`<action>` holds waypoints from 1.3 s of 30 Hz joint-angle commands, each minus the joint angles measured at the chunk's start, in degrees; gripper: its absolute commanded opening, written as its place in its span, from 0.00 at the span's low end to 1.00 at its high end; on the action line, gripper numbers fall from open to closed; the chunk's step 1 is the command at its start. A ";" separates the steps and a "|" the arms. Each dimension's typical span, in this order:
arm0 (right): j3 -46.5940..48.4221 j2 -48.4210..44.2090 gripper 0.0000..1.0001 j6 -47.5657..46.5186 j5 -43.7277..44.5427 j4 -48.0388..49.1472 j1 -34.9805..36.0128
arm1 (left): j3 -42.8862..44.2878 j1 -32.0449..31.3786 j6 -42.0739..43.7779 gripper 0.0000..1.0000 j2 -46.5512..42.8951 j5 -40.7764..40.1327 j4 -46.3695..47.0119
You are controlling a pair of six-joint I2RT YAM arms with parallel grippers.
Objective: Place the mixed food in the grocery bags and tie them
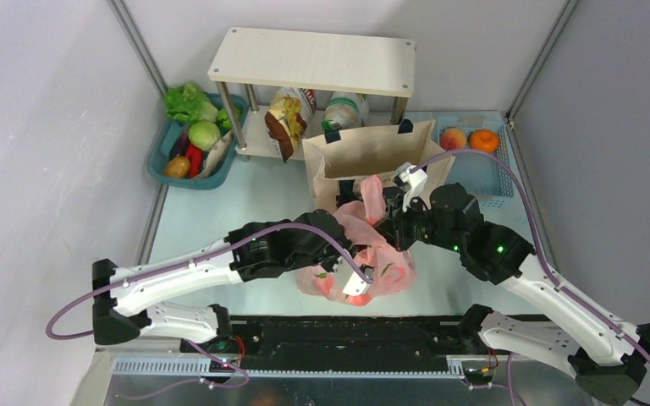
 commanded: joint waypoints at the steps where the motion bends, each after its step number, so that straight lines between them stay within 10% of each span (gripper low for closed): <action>1: 0.07 -1.24 0.06 1.96 -0.64 2.62 -0.19 | 2.64 -0.56 -0.30 0.01 0.95 -0.11 1.55; 12: -0.46 -5.37 0.20 4.99 0.58 0.84 -1.85 | 2.68 -0.53 -0.84 0.00 1.31 -1.09 2.39; 25: -6.25 -11.87 0.65 6.11 -13.74 6.24 -9.59 | 2.28 -0.47 -0.78 0.00 0.67 -0.18 2.47; 39: -9.21 -16.58 0.68 4.79 -19.80 5.41 -18.75 | 1.37 -0.52 -0.44 0.00 0.11 0.52 2.54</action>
